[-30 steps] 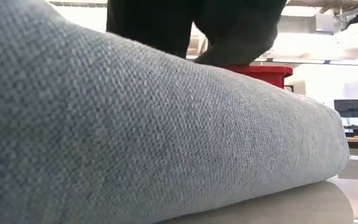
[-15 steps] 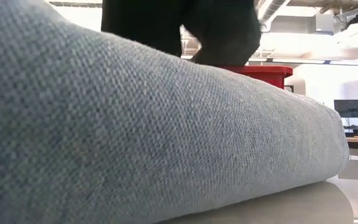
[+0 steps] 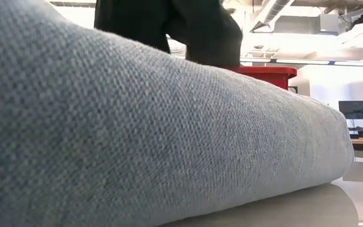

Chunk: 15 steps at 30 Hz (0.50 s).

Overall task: Fold Laundry from Bin
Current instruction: Fold the dark blue pants

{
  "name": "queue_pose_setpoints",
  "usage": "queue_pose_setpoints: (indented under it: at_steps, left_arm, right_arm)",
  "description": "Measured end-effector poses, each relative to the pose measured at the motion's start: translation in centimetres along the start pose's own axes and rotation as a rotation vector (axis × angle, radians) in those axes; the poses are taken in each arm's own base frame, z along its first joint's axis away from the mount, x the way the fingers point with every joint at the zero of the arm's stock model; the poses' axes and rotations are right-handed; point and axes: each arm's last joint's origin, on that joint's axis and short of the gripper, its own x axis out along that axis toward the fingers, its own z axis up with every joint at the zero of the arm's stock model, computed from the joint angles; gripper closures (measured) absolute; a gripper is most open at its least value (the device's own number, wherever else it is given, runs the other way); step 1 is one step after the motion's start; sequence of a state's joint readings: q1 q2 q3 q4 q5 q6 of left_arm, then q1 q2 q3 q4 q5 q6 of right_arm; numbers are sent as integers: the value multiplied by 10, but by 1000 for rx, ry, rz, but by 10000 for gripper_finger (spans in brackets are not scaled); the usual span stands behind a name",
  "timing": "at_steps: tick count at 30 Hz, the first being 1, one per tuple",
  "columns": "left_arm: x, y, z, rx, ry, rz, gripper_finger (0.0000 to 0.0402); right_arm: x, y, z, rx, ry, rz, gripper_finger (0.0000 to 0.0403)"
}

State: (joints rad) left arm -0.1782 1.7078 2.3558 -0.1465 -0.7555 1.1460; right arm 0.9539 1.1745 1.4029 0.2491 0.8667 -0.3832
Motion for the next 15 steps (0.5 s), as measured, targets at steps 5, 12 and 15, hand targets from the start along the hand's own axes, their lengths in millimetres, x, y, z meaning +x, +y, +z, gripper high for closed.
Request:
queue_pose_setpoints:
  at_steps: [5, 12, 15]
  left_arm:
    - [2, 2, 2, -149, -101, -34, 394]
    - [-19, -3, 27, -424, -422, -250, 394]
    - [-37, 8, 41, -505, -532, -266, 394]
  right_arm:
    - [51, 0, -34, -66, 17, -174, 198]
    - [59, -22, -51, -66, 163, -619, 219]
    - [54, -25, -60, 20, 120, -487, 233]
